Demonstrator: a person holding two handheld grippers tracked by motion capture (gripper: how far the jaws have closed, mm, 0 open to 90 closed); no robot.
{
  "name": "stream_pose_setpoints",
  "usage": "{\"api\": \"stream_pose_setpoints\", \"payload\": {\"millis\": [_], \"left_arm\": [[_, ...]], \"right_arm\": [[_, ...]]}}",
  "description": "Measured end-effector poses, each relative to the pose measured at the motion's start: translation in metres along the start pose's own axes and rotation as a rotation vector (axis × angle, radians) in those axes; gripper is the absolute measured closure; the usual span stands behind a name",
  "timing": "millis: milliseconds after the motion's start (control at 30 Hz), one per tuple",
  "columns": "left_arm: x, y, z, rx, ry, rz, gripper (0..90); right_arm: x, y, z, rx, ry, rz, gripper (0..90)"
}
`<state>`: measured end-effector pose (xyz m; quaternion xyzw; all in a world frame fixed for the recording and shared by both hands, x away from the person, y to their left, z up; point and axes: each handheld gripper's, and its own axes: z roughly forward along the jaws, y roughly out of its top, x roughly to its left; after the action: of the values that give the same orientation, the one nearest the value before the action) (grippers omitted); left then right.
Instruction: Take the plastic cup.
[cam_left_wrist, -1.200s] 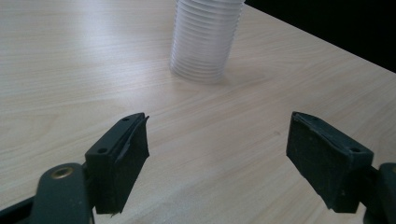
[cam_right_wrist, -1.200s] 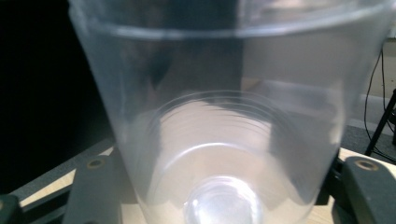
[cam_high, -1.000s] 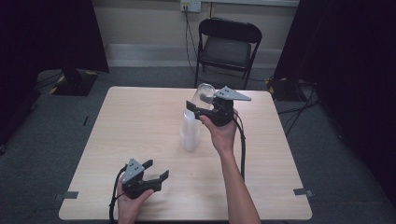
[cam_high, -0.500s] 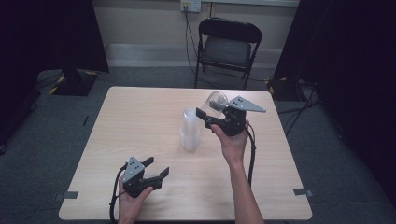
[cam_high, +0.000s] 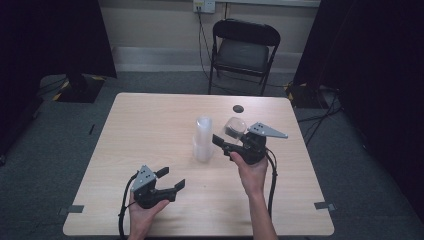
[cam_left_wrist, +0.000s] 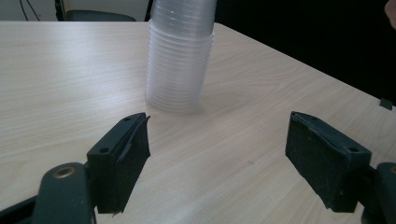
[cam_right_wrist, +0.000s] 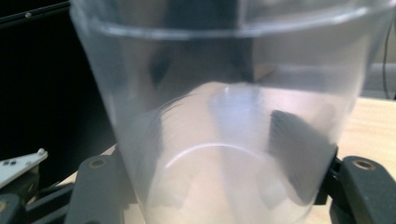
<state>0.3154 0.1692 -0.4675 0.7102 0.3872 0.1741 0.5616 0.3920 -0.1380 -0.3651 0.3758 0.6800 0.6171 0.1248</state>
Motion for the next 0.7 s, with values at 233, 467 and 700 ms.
{"api": "stream_pose_setpoints", "payload": {"millis": [233,467,700], "left_arm": [[-0.003,0.003,0.000,-0.029,-0.012,0.026,23.2],[-0.008,0.006,0.005,-0.010,-0.031,0.054,23.6],[-0.013,0.008,0.009,-0.016,-0.052,0.067,24.9]], "right_arm": [[-0.001,-0.026,-0.001,0.029,0.068,0.125,35.6],[0.003,-0.047,0.000,0.036,0.107,0.183,35.5],[0.007,-0.059,0.002,0.056,0.139,0.232,35.8]]}}
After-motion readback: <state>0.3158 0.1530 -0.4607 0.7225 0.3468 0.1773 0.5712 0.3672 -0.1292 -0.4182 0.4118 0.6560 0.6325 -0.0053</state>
